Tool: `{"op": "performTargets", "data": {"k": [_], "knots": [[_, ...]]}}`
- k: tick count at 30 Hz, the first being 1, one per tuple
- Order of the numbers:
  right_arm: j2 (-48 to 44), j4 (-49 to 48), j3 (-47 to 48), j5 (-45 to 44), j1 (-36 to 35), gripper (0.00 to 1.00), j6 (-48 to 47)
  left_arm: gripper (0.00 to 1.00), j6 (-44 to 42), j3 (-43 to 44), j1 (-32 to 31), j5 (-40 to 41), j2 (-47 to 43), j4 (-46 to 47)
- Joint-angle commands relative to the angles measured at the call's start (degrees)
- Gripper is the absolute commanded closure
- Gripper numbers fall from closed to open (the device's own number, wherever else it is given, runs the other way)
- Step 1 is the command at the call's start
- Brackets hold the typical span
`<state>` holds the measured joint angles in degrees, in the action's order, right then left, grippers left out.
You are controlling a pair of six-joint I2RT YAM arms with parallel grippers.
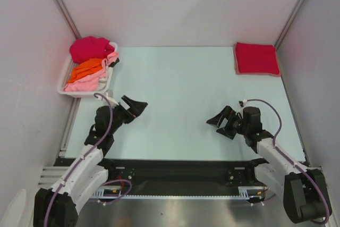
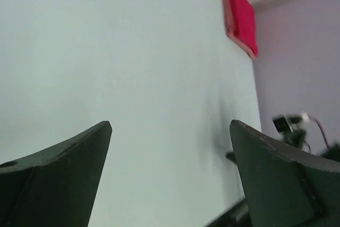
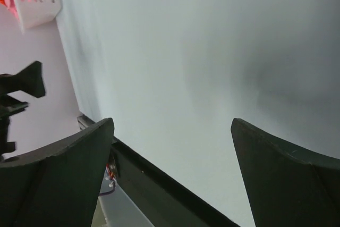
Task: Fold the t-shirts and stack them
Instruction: Grab the tshirt from the pile
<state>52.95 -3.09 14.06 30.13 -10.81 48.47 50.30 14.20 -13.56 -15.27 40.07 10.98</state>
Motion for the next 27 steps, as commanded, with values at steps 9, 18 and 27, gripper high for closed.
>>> {"op": "performTargets", "data": {"k": [9,18,27], "knots": [[-2.1,23.9,16.4,-6.7,12.0,0.00,-12.9,0.00,-12.8,36.6,7.3,30.2,22.5,-25.7],[4.9,26.0,19.9,6.9,14.7,0.00,-15.3,0.06,-18.9,57.9,18.7,24.4,43.4,-21.4],[11.5,25.2,24.9,10.5,15.1,0.00,-16.0,0.09,-29.4,81.8,22.9,21.3,64.2,-22.9]]}}
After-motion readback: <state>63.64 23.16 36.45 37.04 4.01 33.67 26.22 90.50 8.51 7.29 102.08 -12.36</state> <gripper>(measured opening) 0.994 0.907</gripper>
